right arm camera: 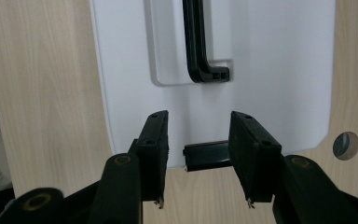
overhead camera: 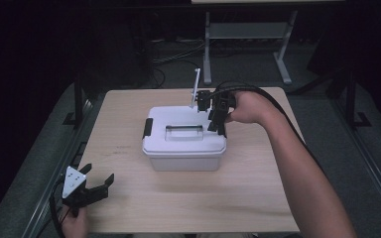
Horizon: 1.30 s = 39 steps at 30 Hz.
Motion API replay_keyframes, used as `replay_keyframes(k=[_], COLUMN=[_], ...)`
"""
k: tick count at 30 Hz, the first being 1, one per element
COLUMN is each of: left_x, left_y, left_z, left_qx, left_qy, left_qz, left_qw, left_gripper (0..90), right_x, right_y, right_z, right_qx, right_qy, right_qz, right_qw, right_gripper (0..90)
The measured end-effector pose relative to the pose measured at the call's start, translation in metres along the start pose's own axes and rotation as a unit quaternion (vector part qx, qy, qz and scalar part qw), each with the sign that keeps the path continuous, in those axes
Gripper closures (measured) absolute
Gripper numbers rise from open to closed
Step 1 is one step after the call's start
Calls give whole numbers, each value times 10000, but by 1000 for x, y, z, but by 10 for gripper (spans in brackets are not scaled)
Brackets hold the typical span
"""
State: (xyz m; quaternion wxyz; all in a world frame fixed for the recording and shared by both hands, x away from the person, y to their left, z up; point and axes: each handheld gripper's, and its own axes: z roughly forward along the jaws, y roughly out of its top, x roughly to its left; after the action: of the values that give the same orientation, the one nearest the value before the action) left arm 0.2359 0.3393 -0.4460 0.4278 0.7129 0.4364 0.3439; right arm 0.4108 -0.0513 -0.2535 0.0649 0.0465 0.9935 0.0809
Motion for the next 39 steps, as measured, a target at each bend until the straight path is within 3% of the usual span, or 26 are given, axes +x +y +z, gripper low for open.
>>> replay_keyframes(k=[39], left_x=[0], left_y=[-2], left_z=[0], left_qx=[5], left_qy=[3], left_qz=[-22], left_qw=[10000], left_gripper=[138], right_x=[4], right_y=[-67], right_z=[3], right_qx=[76], right_qy=[-92], right_qz=[634], right_qw=[9979], right_gripper=[435])
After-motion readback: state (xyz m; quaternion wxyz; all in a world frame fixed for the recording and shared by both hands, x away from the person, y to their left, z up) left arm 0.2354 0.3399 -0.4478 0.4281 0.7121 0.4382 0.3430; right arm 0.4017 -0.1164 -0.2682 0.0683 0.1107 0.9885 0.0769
